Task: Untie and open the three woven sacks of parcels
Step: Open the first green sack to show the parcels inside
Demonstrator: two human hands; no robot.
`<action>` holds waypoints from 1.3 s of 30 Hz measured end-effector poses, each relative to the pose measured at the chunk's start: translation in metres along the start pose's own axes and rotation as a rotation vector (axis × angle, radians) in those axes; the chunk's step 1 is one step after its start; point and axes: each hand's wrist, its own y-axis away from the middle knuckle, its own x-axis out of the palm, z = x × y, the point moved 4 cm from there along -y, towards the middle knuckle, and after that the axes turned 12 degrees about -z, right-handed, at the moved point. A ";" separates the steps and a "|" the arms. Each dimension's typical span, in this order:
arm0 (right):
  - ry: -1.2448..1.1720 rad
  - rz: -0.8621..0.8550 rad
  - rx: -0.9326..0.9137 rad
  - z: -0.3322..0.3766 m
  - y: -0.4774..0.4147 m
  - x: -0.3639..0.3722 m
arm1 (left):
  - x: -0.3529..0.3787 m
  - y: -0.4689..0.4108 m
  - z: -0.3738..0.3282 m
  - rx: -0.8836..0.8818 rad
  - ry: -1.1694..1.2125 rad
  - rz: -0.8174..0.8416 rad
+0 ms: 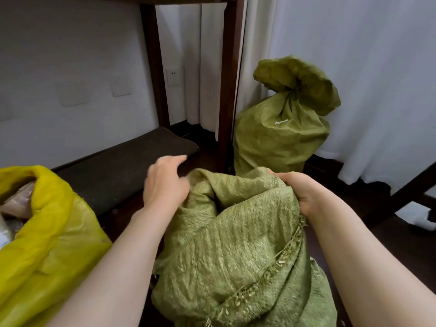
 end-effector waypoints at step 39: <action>0.381 -0.148 -0.039 -0.009 -0.021 -0.027 | 0.011 0.004 0.054 -1.052 1.017 0.410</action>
